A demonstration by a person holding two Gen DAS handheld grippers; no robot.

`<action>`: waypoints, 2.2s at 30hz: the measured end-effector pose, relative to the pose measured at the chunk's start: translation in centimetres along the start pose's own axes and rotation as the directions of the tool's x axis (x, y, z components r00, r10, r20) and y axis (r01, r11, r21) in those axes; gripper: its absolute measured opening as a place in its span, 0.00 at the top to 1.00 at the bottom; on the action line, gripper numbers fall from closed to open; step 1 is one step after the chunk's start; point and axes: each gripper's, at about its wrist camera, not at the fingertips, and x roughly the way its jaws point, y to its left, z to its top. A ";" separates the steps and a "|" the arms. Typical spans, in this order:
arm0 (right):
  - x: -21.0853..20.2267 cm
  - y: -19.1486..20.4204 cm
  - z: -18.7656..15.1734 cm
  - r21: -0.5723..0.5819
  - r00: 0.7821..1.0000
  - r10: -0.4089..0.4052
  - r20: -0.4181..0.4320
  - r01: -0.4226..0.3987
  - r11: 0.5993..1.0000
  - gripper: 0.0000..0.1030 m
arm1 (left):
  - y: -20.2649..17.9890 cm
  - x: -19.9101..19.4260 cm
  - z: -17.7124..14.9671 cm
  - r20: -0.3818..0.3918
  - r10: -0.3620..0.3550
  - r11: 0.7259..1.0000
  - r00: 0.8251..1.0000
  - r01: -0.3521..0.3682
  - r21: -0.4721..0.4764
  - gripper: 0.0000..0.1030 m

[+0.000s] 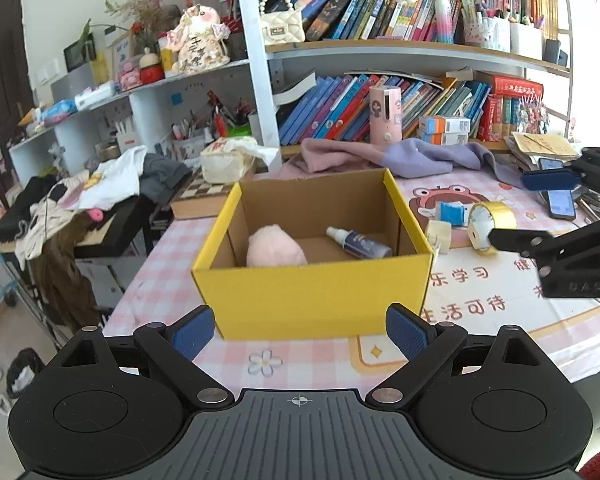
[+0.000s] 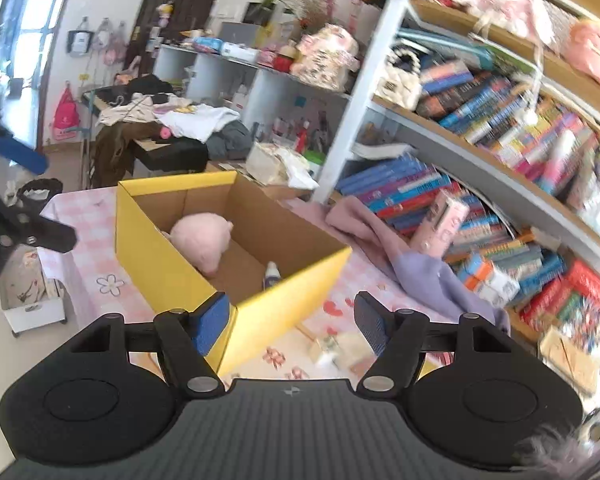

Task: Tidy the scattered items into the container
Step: 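Raise both tools out of the box and back toward the yellow tape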

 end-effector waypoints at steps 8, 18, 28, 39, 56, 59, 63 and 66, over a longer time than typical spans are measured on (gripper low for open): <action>-2.9 1.1 -2.8 0.140 0.998 -0.024 -0.049 0.031 0.990 0.26 | -1.1 -1.2 -2.1 -0.029 0.015 0.999 0.999 -0.016 -0.037 0.08; -5.6 3.5 -4.7 0.238 0.994 -0.056 -0.090 0.076 0.968 0.17 | -2.7 -2.5 -5.0 -0.076 -0.004 0.994 0.997 -0.004 -0.105 0.08; -6.3 4.7 -6.6 0.294 0.989 -0.056 -0.134 0.094 0.951 0.17 | -3.8 -2.5 -6.8 -0.113 0.017 0.993 0.993 -0.030 -0.114 0.08; -6.9 4.4 -7.2 0.308 0.982 -0.074 -0.175 0.126 0.943 0.14 | -4.5 -2.0 -7.2 -0.132 -0.030 0.996 0.991 0.018 -0.092 0.08; -6.9 4.2 -7.9 0.302 0.968 -0.087 -0.236 0.158 0.940 0.15 | -5.4 -1.7 -7.4 -0.132 -0.067 0.996 0.989 0.058 -0.074 0.08; -7.0 3.7 -8.2 0.313 0.963 -0.097 -0.252 0.176 0.933 0.16 | -6.1 -1.4 -7.3 -0.138 -0.087 0.995 0.987 0.080 -0.061 0.08; -7.1 3.1 -8.6 0.321 0.956 -0.106 -0.274 0.195 0.927 0.17 | -7.1 -1.0 -6.9 -0.136 -0.118 0.993 0.984 0.113 -0.041 0.08; -7.1 2.5 -9.1 0.325 0.951 -0.111 -0.288 0.206 0.923 0.17 | -8.0 -0.4 -6.6 -0.139 -0.141 0.990 0.980 0.139 -0.022 0.08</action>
